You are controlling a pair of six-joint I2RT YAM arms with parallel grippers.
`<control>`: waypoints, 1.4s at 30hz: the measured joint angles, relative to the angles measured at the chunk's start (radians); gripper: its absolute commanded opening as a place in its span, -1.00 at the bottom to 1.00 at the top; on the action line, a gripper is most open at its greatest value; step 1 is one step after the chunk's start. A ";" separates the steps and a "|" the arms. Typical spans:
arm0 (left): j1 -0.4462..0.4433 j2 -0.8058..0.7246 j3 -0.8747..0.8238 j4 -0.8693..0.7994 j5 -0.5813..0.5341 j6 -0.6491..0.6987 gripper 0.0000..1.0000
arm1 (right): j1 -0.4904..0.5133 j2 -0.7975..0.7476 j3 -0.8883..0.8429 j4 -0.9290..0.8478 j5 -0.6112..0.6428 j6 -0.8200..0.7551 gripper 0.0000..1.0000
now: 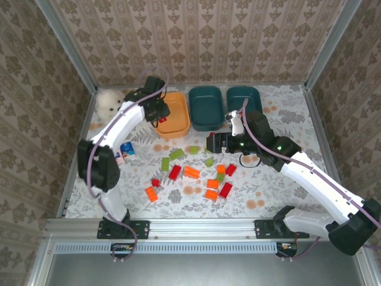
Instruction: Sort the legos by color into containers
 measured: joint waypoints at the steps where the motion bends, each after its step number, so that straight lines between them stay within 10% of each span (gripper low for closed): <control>1: 0.002 0.061 0.042 0.006 0.008 0.016 -0.45 | -0.003 0.002 0.004 -0.002 0.009 0.008 0.72; 14: 0.019 0.470 0.373 -0.003 0.039 0.097 -0.41 | -0.027 -0.014 0.032 -0.061 0.079 0.040 0.72; 42: 0.028 0.449 0.526 -0.061 0.092 0.101 0.34 | -0.031 -0.061 0.039 -0.268 0.166 0.013 0.67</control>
